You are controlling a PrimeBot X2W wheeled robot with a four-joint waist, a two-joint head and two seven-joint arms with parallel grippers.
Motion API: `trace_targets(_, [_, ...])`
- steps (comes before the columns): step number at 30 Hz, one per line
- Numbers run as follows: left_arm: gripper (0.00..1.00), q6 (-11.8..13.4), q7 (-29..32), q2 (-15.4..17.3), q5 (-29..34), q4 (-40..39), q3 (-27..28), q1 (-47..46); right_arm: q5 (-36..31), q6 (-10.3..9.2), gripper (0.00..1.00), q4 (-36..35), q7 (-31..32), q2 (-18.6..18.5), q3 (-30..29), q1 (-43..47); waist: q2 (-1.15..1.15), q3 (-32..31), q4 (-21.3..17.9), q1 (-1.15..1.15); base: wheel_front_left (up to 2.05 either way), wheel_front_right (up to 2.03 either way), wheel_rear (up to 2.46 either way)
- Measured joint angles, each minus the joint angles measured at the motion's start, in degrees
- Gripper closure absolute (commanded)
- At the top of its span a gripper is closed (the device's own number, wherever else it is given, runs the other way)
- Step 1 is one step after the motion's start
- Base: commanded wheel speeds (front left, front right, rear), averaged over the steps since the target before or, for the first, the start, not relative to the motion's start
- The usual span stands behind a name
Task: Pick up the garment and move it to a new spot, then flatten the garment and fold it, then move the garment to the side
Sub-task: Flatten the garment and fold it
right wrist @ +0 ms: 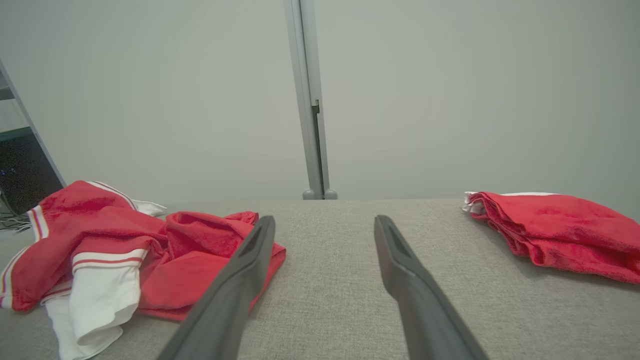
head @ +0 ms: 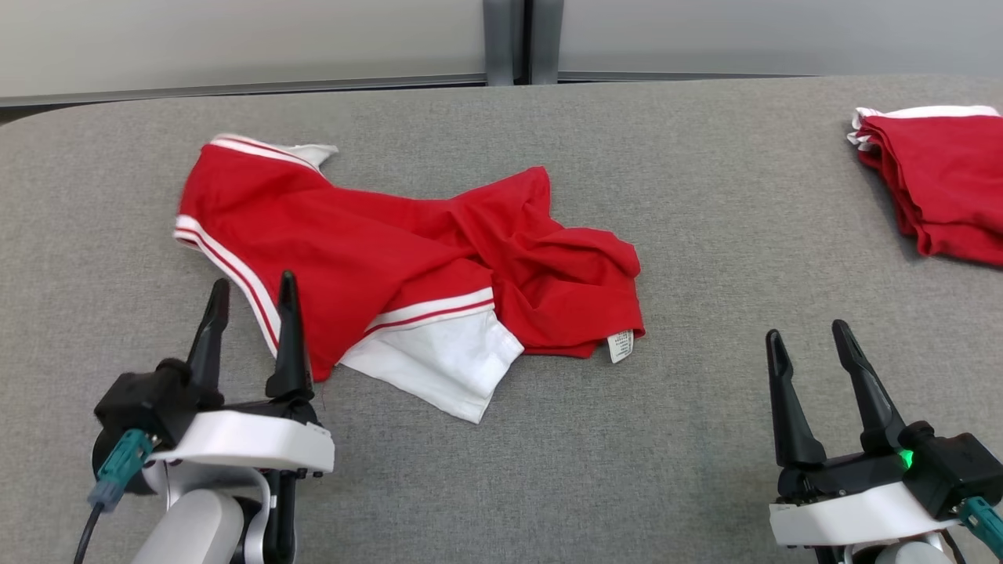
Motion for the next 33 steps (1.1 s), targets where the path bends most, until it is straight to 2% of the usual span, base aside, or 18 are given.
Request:
trace_targets(4, [0.00, 1.7, 0.0, -3.1, 3.7, 0.1, 5.2, 4.3, 0.0, 0.00, 0.00, 0.1, 0.0, -0.2, 0.0, 0.0, 0.00, -0.2, 0.7, 0.00, 0.00, 0.00, 0.00])
trace_targets(6, [0.00, 1.8, 0.0, -4.8, 4.0, 0.6, 7.1, 6.4, 0.0, 0.01, 0.00, 0.1, 0.0, -0.4, 0.2, 0.0, 0.00, -0.4, 0.9, 0.00, 0.00, 0.00, 0.00])
trace_targets(9, [0.00, -2.9, 0.0, -8.4, 0.8, 0.9, 6.1, 8.2, 0.0, 0.01, 0.00, 0.2, 0.0, -0.9, 0.0, 0.5, 0.00, -0.7, 1.5, 0.00, 0.00, 0.00, 0.00])
trace_targets(10, [0.00, -2.9, 0.0, -8.4, 0.8, 0.9, 6.1, 8.2, 0.0, 0.01, 0.00, 0.2, 0.0, -0.9, 0.0, 0.5, 0.00, -0.7, 1.5, 0.00, 0.00, 0.00, 0.00])
trace_targets(11, [0.00, -4.7, 0.9, -9.2, -0.1, 1.5, 4.4, 8.6, 0.0, 0.01, 0.00, 0.2, 0.0, -1.1, -0.1, 0.7, 0.00, -0.8, 1.7, 0.00, 0.00, 0.00, 0.00])
trace_targets(15, [0.00, -9.0, 8.3, -11.6, -4.2, 5.3, -1.5, 9.3, 0.0, 0.00, 0.00, 0.3, 0.0, -1.2, 0.3, 0.7, 0.00, -1.0, 2.3, 0.00, 0.00, 0.00, 0.00])
trace_targets(20, [0.00, -11.0, 15.2, -13.6, -8.2, 11.0, -5.9, 7.1, 0.1, 0.00, 0.00, 0.2, 0.0, -1.0, 1.0, 0.3, 0.00, -0.5, 2.5, 0.00, 0.00, 0.00, 0.00])
trace_targets(23, [0.00, -12.8, 17.1, -14.3, -11.3, 13.3, -6.7, 5.5, 0.1, 0.00, 0.00, 0.2, 0.0, -1.0, 1.6, 0.3, 0.00, -0.2, 2.2, 0.00, 0.00, 0.00, 0.00])
trace_targets(26, [0.00, -14.0, 18.1, -14.6, -14.3, 14.9, -7.1, 3.7, 0.2, 0.00, 0.00, 0.1, 0.0, -1.1, 1.2, -0.3, 0.00, 0.5, 1.7, 0.00, 0.00, 0.00, 0.00])
trace_targets(31, [0.00, -14.5, 18.0, -14.9, -15.2, 18.3, -8.2, -0.2, 0.2, 0.00, 0.00, 0.1, 0.0, -1.2, 1.0, -0.6, 0.00, 1.6, 0.7, 0.00, 0.00, 0.00, 0.00])
trace_targets(32, [0.02, -14.5, 18.0, -14.9, -15.2, 19.1, -8.4, -1.0, 0.2, 0.00, 0.00, 0.0, 0.0, -1.2, 1.0, -0.8, 0.00, 1.8, 0.5, 0.00, 0.00, 0.00, 0.00])
trace_targets(33, [0.25, -14.7, 17.8, -14.9, -15.2, 19.8, -8.6, -1.6, 0.2, 0.00, 0.00, 0.0, 0.0, -1.2, 1.0, -0.9, 0.00, 2.0, 0.3, 0.00, 0.00, 0.00, 0.00])
